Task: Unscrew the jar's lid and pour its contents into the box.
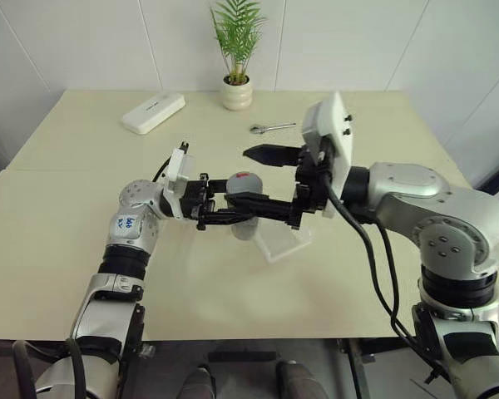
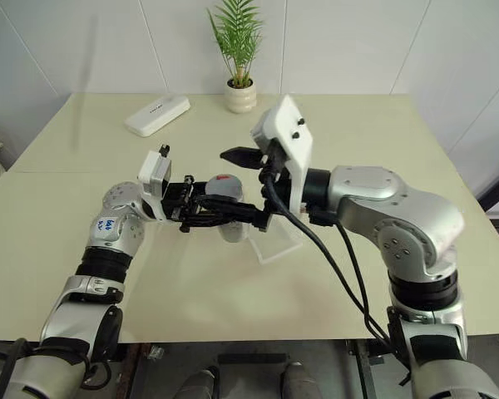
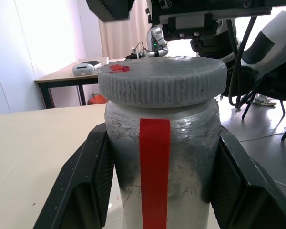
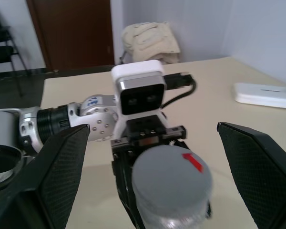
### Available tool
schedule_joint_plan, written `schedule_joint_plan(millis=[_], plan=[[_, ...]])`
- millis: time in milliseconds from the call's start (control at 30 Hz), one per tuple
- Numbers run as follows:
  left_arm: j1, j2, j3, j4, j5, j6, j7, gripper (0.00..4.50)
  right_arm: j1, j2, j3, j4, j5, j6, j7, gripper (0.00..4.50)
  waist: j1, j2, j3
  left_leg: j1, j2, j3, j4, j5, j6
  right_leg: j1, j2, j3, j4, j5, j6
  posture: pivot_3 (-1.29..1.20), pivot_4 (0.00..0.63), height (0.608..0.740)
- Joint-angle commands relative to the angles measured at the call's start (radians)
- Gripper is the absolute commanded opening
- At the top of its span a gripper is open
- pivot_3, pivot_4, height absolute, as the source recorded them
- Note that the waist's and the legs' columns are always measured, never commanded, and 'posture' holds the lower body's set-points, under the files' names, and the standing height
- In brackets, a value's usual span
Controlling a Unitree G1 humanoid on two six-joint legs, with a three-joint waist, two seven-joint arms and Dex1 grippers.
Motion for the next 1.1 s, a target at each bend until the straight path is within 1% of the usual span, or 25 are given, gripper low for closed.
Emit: schedule_joint_plan(millis=[33,200,433,700,1100], plan=[[-0.028,-0.003,-0.002,-0.017,-0.013,-0.008,-0.085,2.62,-0.034,-0.003,0.020,0.030,-0.024,-0.059,0.067,4.49,0.000,0.000,0.000,0.000,0.000,0.000,0.000,0.000,0.000,0.000,0.000,0.000,0.000,0.000,0.000,0.00,0.150,0.740],[-0.016,-0.008,-0.016,-0.050,-0.019,-0.007,-0.089,2.62,-0.052,-0.012,0.090,0.116,-0.112,-0.158,0.177,4.49,-0.001,0.000,0.000,0.000,0.000,0.000,0.000,0.000,0.000,0.000,0.000,0.000,0.000,0.000,0.000,0.00,0.150,0.740],[-0.008,-0.010,-0.024,-0.069,-0.025,-0.001,-0.089,2.62,-0.076,0.016,0.130,0.201,-0.179,-0.239,0.261,4.49,-0.002,0.000,0.000,0.000,0.000,0.000,0.000,0.000,0.000,0.000,0.000,0.000,0.000,0.000,0.000,0.00,0.150,0.740],[0.001,-0.007,-0.027,-0.078,-0.025,-0.001,-0.090,2.62,-0.086,0.058,0.138,0.260,-0.245,-0.281,0.282,4.49,-0.001,0.000,0.000,0.000,0.000,0.000,0.000,0.000,0.000,0.000,0.000,0.000,0.001,0.000,0.000,0.00,0.150,0.740],[0.014,-0.006,-0.027,-0.097,-0.028,0.010,-0.090,2.62,-0.065,0.038,0.111,0.277,-0.286,-0.281,0.289,4.49,-0.001,0.000,0.000,0.000,0.000,0.000,0.001,0.000,-0.001,0.000,0.000,0.000,0.001,0.000,0.000,0.00,0.150,0.740]])
